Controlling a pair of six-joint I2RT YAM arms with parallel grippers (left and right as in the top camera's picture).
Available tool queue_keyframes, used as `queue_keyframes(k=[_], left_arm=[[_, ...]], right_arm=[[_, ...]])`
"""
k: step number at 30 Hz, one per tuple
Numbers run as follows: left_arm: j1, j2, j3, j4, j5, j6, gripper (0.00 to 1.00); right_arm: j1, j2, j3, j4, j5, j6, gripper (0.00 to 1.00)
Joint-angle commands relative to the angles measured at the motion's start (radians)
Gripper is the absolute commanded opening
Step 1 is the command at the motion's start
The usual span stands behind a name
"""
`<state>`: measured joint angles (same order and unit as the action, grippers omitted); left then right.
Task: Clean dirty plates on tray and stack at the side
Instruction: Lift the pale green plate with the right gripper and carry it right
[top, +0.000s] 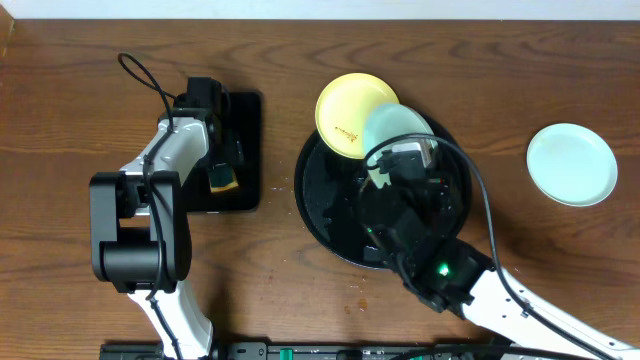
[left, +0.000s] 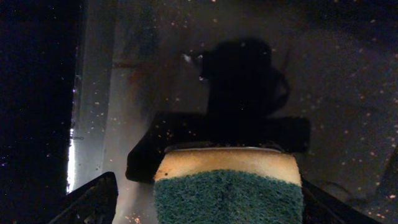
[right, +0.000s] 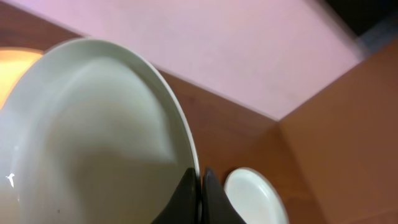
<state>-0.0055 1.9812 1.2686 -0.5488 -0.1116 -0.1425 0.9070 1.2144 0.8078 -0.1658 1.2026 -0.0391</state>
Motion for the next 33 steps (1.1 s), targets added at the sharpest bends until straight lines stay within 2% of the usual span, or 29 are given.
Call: queue_keyframes(k=[1, 6, 9, 13, 17, 21, 26, 30, 33], left_arm=[[-0.001, 0.048, -0.019, -0.013, -0.005, 0.002, 0.85], [-0.001, 0.048, -0.018, -0.013, -0.005, 0.002, 0.85], [-0.001, 0.048, -0.019, -0.013, -0.005, 0.002, 0.85], [-0.001, 0.048, -0.019, -0.013, -0.005, 0.002, 0.85], [-0.001, 0.048, -0.019, -0.013, -0.005, 0.002, 0.85], [-0.001, 0.048, -0.019, -0.013, -0.005, 0.002, 0.85], [-0.001, 0.048, -0.019, -0.013, -0.005, 0.002, 0.85], [-0.001, 0.048, -0.019, -0.013, -0.005, 0.002, 0.85], [-0.001, 0.048, -0.019, -0.013, -0.005, 0.002, 0.85]], right_arm=[[0.035, 0.028, 0.016, 0.056, 0.17, -0.129, 0.01], [0.055, 0.077, 0.016, 0.19, 0.17, -0.279, 0.01], [0.062, 0.11, 0.016, 0.264, 0.193, -0.421, 0.01], [0.048, 0.124, 0.016, 0.355, 0.17, -0.429, 0.01], [0.069, 0.127, 0.016, 0.355, 0.119, -0.46, 0.01], [0.033, 0.127, 0.015, 0.344, 0.161, -0.386, 0.01], [-0.069, 0.126, 0.015, 0.339, 0.076, -0.346, 0.01], [-0.178, 0.118, 0.016, 0.202, -0.18, -0.214, 0.01], [-0.296, 0.105, 0.036, 0.023, -0.504, -0.038, 0.01]])
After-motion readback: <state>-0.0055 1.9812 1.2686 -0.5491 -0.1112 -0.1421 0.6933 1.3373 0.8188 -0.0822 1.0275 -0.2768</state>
